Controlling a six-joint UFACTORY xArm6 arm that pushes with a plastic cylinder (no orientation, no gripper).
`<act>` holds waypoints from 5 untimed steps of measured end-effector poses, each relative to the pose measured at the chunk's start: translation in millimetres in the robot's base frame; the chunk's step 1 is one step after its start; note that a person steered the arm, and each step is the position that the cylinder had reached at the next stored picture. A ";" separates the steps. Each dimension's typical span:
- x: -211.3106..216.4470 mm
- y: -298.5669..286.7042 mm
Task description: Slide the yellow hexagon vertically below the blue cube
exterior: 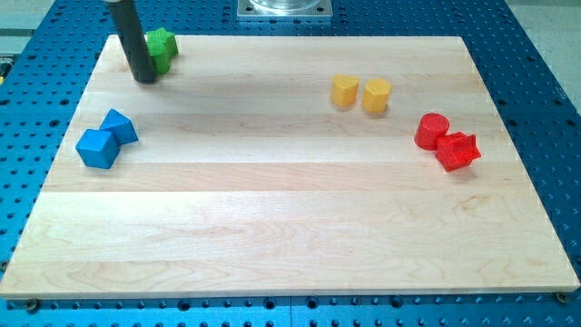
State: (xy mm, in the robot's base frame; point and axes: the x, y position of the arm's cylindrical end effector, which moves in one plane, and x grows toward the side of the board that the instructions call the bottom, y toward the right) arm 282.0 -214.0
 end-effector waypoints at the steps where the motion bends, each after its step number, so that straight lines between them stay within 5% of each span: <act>1: -14.1 86.1; 3: -21.5 362.9; 4: 11.4 436.2; 5: 41.6 398.5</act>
State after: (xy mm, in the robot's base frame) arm 323.6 184.5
